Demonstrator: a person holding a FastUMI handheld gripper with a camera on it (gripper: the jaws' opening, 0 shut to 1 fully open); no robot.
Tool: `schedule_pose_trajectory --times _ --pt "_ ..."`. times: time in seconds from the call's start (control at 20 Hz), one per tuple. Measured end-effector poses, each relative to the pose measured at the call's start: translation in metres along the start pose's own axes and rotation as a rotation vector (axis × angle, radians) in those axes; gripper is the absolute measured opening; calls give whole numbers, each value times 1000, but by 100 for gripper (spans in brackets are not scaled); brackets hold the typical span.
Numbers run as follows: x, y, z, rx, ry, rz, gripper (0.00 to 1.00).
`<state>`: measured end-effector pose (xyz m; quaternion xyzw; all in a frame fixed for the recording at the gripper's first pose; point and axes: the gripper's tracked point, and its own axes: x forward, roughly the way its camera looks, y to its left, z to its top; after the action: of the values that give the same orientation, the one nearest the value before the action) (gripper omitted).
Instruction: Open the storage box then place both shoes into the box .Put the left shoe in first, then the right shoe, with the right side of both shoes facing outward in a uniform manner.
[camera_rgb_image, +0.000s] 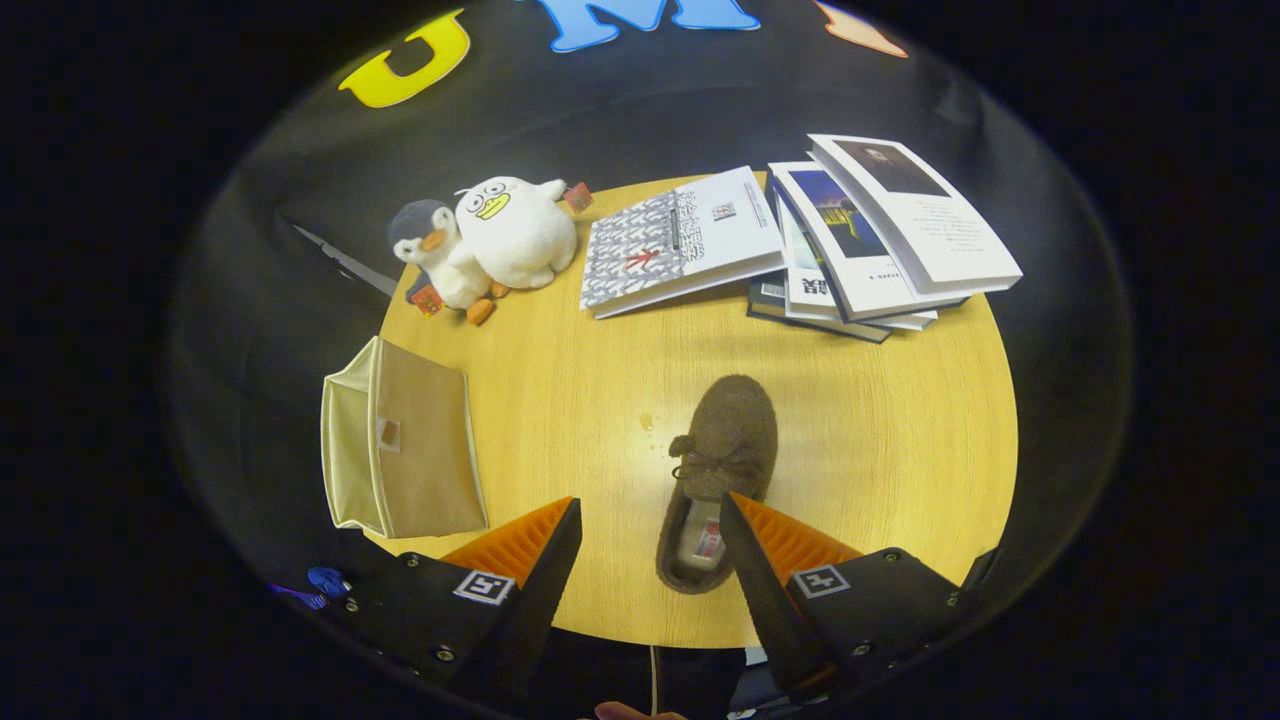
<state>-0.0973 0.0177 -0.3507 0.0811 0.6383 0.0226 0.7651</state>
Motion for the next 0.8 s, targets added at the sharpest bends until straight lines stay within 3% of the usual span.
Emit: schedule_pose_trajectory --times 0.2,0.8 --pt "17 -18 -17 64 72 10 86" --pt "91 -74 -40 120 221 -68 85"
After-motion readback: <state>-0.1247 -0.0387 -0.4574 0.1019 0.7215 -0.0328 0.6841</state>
